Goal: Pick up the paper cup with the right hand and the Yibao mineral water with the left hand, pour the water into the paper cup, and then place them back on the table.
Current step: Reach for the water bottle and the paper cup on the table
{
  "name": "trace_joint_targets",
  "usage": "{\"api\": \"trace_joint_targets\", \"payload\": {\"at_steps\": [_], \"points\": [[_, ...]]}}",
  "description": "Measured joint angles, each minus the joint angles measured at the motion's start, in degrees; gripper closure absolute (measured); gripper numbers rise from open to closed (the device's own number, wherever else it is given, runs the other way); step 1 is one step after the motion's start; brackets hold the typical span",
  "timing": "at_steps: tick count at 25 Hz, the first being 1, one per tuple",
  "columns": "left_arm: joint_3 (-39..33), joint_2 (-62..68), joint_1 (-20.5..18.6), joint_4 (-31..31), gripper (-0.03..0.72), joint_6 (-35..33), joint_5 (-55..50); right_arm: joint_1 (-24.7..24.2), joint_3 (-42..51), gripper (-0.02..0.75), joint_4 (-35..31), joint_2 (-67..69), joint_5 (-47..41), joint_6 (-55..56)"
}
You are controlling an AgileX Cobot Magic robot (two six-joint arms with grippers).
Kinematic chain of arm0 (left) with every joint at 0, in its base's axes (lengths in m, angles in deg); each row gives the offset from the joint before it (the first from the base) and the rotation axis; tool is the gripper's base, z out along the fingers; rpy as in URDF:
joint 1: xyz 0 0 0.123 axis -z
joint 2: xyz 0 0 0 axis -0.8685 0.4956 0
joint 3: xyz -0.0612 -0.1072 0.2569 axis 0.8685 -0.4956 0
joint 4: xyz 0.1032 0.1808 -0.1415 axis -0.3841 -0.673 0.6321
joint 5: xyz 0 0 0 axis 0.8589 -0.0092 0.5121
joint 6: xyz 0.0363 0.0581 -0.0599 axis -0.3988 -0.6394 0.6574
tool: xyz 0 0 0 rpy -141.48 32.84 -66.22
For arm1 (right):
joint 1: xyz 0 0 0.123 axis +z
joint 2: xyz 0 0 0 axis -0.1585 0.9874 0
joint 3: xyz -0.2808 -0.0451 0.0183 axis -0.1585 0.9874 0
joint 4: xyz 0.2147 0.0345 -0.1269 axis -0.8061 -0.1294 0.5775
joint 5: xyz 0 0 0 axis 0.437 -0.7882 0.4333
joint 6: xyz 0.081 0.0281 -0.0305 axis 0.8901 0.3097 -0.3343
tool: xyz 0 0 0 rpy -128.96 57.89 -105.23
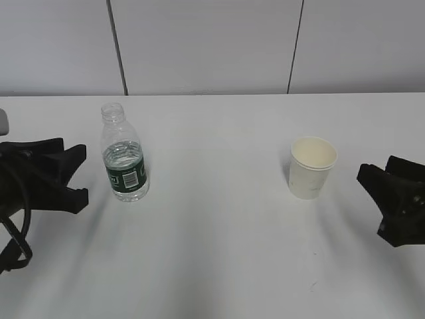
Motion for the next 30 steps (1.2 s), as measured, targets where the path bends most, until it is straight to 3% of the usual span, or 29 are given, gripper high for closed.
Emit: {"api": "trace_joint_targets", "payload": {"at_steps": [6, 15, 18, 21, 23, 25, 28, 30], "points": [[0.0, 0.7, 0.0, 0.0, 0.447, 0.0, 1.2, 0.0, 2.2, 0.365, -3.4, 12.2, 13.9, -0.1], [0.0, 0.7, 0.0, 0.0, 0.441, 0.0, 1.3, 0.0, 2.4, 0.365, -4.0, 23.8, 15.5, -0.3], [0.0, 1.9, 0.0, 0.0, 0.383, 0.0, 1.5, 0.0, 2.4, 0.365, -4.0, 24.0, 15.7, -0.4], [0.0, 4.2, 0.0, 0.0, 0.265, 0.0, 2.9, 0.0, 2.3, 0.363, -4.0, 24.1, 15.8, -0.4], [0.0, 6.1, 0.0, 0.0, 0.171, 0.0, 4.2, 0.0, 2.1, 0.332, -4.0, 24.1, 15.8, -0.4], [0.0, 8.2, 0.0, 0.0, 0.105, 0.0, 5.4, 0.0, 1.3, 0.246, -4.0, 24.1, 15.8, -0.4], [0.0, 10.4, 0.0, 0.0, 0.076, 0.0, 6.6, 0.0, 0.7, 0.110, -4.3, 24.2, 15.8, -0.4], [0.0, 11.2, 0.0, 0.0, 0.073, 0.0, 8.3, 0.0, -0.1, 0.086, -5.0, 25.2, 16.0, -0.4]]}}
